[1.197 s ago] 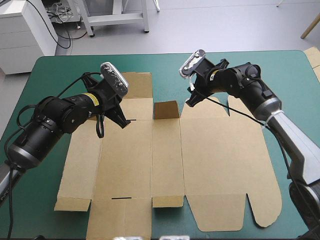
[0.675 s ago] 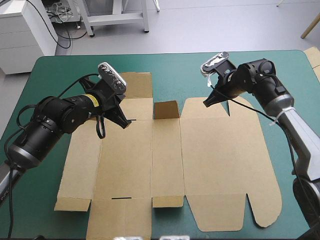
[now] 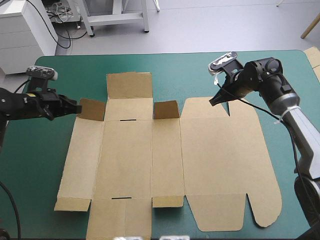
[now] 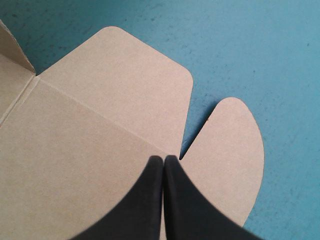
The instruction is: Fold the box
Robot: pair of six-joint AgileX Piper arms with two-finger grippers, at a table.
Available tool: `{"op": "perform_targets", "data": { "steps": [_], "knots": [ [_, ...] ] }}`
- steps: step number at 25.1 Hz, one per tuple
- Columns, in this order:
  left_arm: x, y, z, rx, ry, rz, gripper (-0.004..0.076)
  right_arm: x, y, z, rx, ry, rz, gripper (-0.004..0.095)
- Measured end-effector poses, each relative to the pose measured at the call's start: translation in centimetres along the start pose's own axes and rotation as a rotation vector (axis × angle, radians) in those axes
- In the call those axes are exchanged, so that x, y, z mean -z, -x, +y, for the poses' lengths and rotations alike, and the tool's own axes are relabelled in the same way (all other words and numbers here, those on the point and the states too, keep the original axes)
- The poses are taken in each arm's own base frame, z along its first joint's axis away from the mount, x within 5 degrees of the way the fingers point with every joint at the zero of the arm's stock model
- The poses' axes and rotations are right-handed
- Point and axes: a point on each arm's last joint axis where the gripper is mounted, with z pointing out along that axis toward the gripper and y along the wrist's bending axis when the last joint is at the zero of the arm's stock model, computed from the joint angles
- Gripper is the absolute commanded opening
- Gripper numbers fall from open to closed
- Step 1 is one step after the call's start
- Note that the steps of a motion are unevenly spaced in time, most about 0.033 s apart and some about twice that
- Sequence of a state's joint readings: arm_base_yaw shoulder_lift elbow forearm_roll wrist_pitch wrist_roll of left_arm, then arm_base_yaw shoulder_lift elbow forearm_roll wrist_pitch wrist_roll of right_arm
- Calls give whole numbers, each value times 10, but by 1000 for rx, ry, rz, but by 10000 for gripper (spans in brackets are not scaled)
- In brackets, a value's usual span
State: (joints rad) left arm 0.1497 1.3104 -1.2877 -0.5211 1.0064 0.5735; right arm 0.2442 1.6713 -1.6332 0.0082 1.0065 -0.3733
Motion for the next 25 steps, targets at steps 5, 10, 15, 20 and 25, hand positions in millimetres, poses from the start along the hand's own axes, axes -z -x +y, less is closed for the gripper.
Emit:
{"op": "perform_targets", "data": {
  "steps": [5,10,15,20,25],
  "knots": [
    [24,-15,38,157,-23,-7,16,0,0,0,0,2,4,-20],
    [45,-29,65,266,12,-11,16,1,-2,1,1,9,24,-20],
    [61,-41,85,347,83,-30,16,13,-3,1,1,1,5,-20],
    [73,-51,98,398,144,-36,228,27,-3,1,-10,-8,-19,-20],
    [74,-51,98,423,146,-38,540,31,-3,1,-18,-11,-27,-20]
  ]
}}
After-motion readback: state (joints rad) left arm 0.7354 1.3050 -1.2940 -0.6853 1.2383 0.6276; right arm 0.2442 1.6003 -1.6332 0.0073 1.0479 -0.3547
